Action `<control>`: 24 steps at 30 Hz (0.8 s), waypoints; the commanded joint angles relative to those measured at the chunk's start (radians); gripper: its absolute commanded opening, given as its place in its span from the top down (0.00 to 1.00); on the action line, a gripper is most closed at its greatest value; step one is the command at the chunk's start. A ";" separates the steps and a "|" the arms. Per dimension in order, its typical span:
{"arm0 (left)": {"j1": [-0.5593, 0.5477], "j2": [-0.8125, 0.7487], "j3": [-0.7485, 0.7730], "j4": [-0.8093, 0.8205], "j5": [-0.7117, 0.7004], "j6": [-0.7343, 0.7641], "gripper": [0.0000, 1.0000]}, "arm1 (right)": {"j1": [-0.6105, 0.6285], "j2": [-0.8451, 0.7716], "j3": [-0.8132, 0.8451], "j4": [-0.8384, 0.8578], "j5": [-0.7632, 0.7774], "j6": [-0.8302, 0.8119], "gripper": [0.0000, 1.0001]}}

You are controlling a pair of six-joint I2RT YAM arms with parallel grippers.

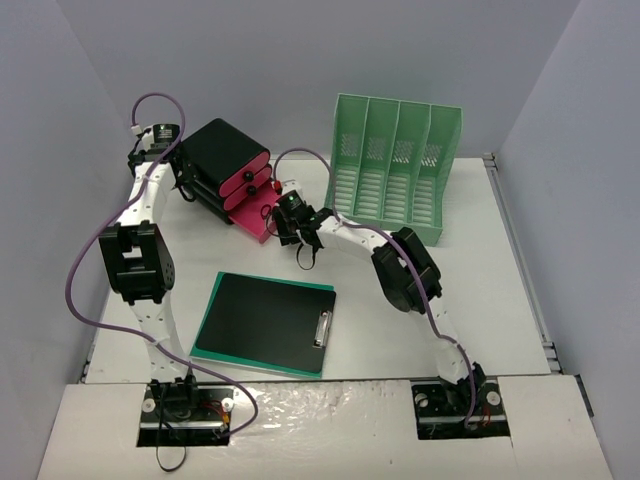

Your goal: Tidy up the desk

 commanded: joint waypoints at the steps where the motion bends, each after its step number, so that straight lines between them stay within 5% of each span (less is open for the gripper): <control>1: -0.005 -0.042 0.058 0.013 -0.014 0.009 0.10 | 0.013 0.007 0.018 0.148 0.017 -0.021 0.58; 24: -0.015 -0.051 0.037 0.020 -0.034 0.039 0.10 | 0.017 0.200 0.280 0.324 -0.017 -0.067 0.54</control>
